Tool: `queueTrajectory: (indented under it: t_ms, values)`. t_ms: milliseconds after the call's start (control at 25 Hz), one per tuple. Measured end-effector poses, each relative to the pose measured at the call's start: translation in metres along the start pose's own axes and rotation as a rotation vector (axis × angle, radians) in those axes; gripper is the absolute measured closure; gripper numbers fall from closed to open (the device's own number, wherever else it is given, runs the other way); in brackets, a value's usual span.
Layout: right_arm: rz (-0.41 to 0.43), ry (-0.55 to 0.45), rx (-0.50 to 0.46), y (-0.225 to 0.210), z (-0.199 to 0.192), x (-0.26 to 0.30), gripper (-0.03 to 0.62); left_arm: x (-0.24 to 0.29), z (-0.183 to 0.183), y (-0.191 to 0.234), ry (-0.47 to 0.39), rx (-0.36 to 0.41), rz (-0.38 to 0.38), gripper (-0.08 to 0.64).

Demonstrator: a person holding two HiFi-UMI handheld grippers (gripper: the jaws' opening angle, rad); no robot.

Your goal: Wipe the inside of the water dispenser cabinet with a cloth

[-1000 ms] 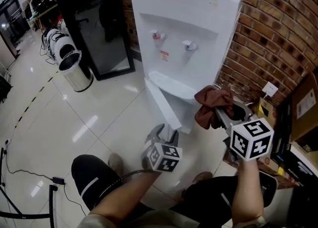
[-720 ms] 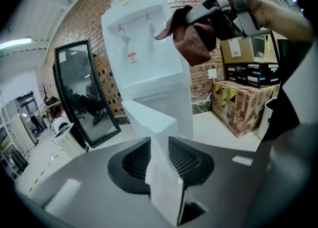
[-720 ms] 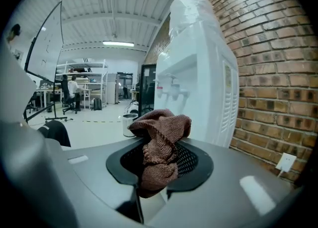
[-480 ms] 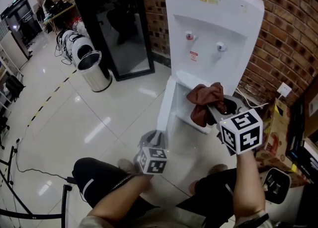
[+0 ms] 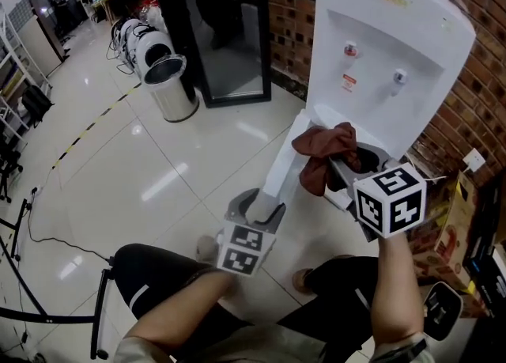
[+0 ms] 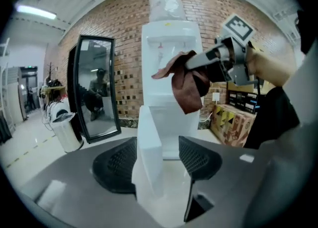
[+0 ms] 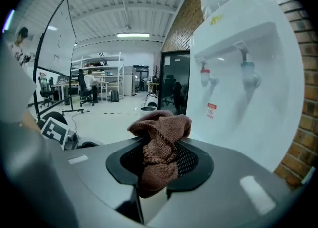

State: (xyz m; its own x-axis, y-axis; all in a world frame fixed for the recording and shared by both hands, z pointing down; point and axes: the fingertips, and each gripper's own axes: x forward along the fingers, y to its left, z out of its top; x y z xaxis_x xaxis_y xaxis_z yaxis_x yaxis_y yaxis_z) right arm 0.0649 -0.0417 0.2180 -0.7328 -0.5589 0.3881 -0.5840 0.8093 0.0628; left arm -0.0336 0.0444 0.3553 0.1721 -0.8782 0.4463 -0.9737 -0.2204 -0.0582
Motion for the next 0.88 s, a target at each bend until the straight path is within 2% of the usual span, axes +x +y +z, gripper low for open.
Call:
queueTrajectory:
  t_ms: [80,200,320,440,520,720,880]
  values:
    - [-0.005,-0.039,-0.009,-0.003,0.013,0.001,0.468,0.01,0.001,-0.003,0.055,0.057,0.002,0.294]
    - [0.014,-0.066,0.012,-0.001,0.017,0.004,0.468,0.025,-0.018,0.004,0.162,0.112,-0.002,0.293]
    - [0.018,-0.055,-0.019,-0.004,0.01,0.017,0.468,0.035,-0.03,0.021,0.205,0.106,-0.025,0.288]
    - [0.05,-0.034,-0.002,-0.003,0.006,0.029,0.468,0.035,-0.033,0.041,0.243,0.102,-0.052,0.318]
    - [0.068,-0.05,0.024,-0.002,0.014,0.034,0.468,0.038,-0.038,0.063,0.28,0.093,-0.037,0.365]
    - [0.094,-0.097,0.016,0.01,0.038,0.04,0.468,0.051,-0.035,0.126,0.343,0.109,0.0,0.365]
    - [0.104,-0.076,-0.031,0.031,0.041,0.057,0.468,0.063,-0.034,0.161,0.381,0.142,-0.003,0.356]
